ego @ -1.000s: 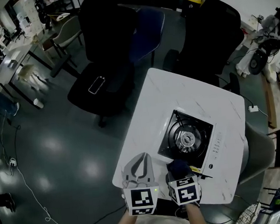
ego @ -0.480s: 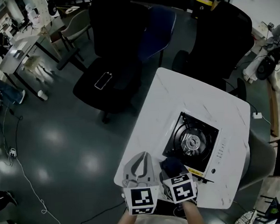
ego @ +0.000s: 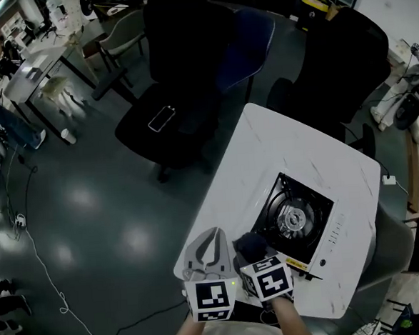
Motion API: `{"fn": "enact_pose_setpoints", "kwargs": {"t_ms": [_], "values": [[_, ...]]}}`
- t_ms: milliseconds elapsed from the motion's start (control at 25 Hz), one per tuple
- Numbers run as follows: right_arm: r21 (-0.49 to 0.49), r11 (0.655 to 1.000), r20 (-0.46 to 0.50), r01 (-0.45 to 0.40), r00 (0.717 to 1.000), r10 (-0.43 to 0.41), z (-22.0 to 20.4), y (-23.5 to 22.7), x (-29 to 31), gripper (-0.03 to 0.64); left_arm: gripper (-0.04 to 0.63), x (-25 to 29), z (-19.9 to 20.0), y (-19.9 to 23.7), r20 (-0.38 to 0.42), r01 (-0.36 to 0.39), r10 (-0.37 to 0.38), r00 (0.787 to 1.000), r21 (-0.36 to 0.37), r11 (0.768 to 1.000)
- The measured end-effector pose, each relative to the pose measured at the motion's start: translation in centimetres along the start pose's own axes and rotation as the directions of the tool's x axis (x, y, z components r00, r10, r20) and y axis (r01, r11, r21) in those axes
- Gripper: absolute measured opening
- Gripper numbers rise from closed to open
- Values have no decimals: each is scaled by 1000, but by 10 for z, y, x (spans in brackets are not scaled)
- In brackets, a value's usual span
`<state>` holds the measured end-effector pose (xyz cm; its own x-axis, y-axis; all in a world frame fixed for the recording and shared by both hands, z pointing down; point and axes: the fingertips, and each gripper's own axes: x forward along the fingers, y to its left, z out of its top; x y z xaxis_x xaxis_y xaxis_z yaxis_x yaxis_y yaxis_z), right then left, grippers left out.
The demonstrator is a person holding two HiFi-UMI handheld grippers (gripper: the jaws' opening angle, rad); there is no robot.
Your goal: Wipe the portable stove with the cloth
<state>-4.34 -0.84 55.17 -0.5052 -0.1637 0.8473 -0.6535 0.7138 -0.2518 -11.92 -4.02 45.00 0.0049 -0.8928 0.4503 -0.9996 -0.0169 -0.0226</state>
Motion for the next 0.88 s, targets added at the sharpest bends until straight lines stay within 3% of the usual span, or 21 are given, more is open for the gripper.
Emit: {"fn": "enact_pose_setpoints", "kwargs": {"t_ms": [440,880], "values": [[4,998,-10,-57,998,57,16,9,4,75,22,5,5,10,0,-13,13,1000,-6,1000],[-3,992,47,-123,991,123,44,21,6,75,23,10,9,9,5,-5,5,1000,2,1000]]}}
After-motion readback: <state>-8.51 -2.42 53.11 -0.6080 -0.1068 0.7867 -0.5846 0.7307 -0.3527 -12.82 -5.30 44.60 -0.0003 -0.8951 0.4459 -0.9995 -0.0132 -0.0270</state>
